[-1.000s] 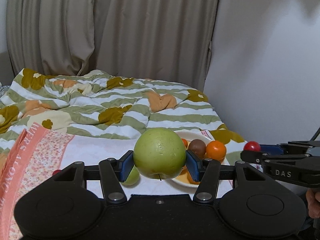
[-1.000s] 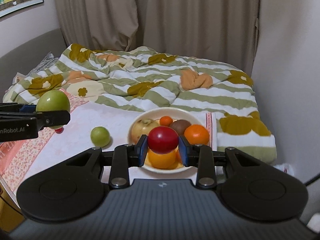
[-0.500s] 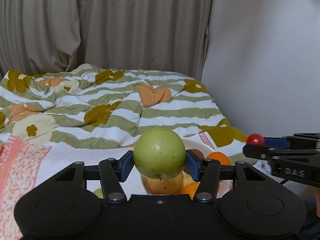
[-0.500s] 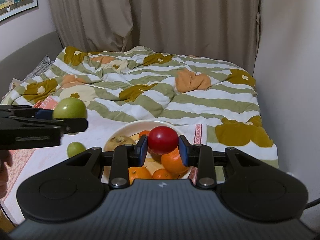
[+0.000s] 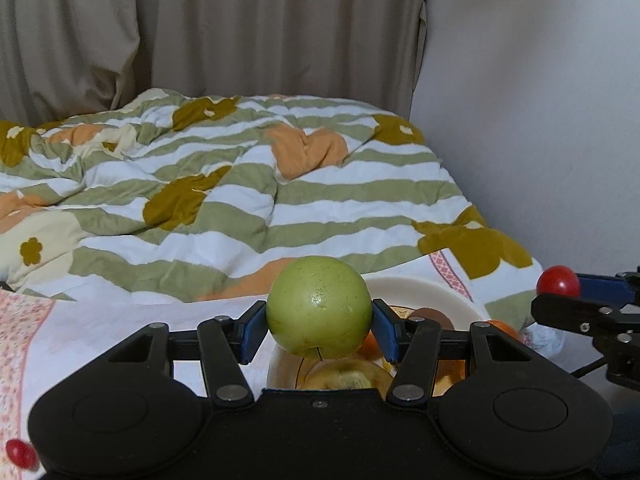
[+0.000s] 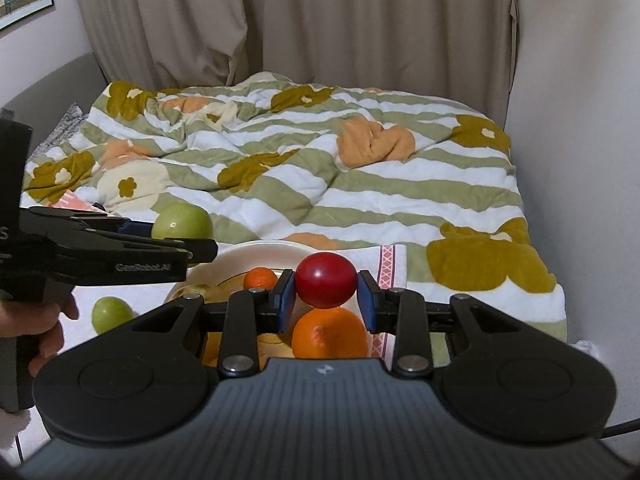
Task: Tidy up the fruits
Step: 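Carry the green apple and tomato to the bowl and release the apple from the left tool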
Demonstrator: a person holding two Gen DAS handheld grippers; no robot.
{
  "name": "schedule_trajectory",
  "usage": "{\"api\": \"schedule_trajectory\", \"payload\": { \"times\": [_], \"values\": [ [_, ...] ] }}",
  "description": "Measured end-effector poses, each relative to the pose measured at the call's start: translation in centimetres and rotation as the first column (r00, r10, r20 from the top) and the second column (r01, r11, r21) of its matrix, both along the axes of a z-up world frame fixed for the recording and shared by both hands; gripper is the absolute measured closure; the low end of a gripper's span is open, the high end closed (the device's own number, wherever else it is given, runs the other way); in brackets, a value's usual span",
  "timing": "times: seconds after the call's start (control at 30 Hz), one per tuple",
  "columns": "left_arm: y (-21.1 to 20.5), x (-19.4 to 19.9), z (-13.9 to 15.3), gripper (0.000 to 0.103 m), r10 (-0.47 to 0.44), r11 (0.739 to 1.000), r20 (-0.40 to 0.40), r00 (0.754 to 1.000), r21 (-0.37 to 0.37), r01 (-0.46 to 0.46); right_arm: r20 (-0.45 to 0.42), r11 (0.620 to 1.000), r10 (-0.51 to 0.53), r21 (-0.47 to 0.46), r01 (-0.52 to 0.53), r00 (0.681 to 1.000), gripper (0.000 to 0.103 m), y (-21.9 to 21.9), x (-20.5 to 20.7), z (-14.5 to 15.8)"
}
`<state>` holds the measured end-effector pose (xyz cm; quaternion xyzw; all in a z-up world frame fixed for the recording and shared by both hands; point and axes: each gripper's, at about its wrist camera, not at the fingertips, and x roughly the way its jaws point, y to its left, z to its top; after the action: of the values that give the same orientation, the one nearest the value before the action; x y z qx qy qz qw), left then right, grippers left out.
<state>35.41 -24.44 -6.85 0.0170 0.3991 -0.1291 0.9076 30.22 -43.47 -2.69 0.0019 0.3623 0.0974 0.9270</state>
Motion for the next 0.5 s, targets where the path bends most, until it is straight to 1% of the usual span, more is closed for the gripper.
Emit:
{"api": "schedule_trajectory", "payload": {
  "times": [0.2, 0.43, 0.47, 0.5],
  "values": [
    [-0.7, 1.6, -1.7, 0.043, -0.027, 0.999, -0.029, 0.999, 0.029, 0.028, -0.024, 1.000, -0.013, 0.000, 0.013, 1.000, 0.055, -0.1, 1.5, -0.9],
    [-1.1, 2.2, -2.6, 0.043, -0.043, 0.997, -0.056, 0.998, 0.057, 0.046, -0.039, 1.000, -0.021, 0.002, 0.021, 0.999, 0.055, -0.2, 2.5, -1.5],
    [-1.0, 2.2, -2.7, 0.040, -0.041, 0.997, -0.059, 0.997, 0.056, 0.044, -0.039, 1.000, -0.020, 0.002, 0.021, 0.999, 0.055, -0.2, 2.5, -1.5],
    [-0.9, 2.0, -2.6, 0.035, -0.045, 0.998, -0.050, 0.998, 0.045, 0.048, -0.038, 1.000, -0.020, 0.003, 0.020, 0.999, 0.055, -0.2, 2.5, -1.5]
  ]
}}
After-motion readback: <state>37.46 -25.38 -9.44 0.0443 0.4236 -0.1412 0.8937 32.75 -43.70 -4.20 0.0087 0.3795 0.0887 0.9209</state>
